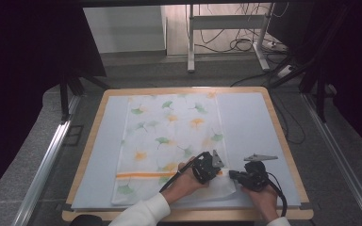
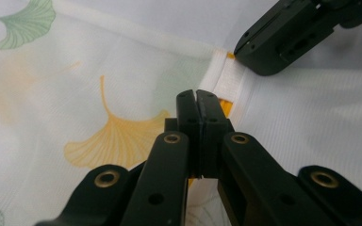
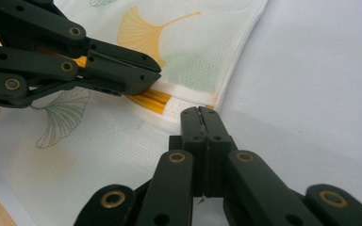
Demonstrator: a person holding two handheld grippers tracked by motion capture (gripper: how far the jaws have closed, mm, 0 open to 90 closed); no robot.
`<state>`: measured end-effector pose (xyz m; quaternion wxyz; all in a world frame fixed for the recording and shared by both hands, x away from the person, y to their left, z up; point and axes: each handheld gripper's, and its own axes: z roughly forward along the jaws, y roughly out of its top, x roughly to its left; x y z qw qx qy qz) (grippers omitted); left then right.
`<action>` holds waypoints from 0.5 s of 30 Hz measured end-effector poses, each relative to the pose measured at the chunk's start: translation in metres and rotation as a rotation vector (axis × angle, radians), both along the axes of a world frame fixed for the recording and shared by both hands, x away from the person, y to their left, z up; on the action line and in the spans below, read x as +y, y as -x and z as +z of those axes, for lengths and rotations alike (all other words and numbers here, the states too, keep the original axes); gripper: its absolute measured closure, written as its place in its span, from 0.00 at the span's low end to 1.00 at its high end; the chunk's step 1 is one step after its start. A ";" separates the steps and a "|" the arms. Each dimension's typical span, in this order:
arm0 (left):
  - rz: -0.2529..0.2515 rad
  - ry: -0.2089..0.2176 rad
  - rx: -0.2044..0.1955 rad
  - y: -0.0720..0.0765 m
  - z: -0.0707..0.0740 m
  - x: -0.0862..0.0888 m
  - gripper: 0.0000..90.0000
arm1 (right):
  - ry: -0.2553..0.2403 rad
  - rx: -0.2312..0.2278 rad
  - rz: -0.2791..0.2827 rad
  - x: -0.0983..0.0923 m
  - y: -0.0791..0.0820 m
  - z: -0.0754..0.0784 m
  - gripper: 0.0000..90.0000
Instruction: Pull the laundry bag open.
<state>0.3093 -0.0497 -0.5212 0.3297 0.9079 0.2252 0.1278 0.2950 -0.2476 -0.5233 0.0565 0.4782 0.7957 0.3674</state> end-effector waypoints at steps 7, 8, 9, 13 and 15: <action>0.006 0.008 0.007 0.001 0.000 0.004 1.00 | -0.004 0.001 0.002 0.000 0.000 0.000 0.99; 0.005 0.010 0.007 0.001 0.000 0.005 1.00 | -0.003 0.000 0.002 0.000 0.000 0.000 0.99; 0.010 0.011 0.009 0.001 0.000 0.005 1.00 | -0.004 0.002 0.002 0.000 0.000 0.000 0.99; 0.012 0.017 0.016 0.000 -0.001 0.008 1.00 | -0.004 0.004 0.004 -0.001 0.000 0.000 0.99; 0.016 0.015 0.017 0.001 -0.001 0.009 1.00 | -0.004 0.004 0.004 -0.001 -0.001 0.000 0.99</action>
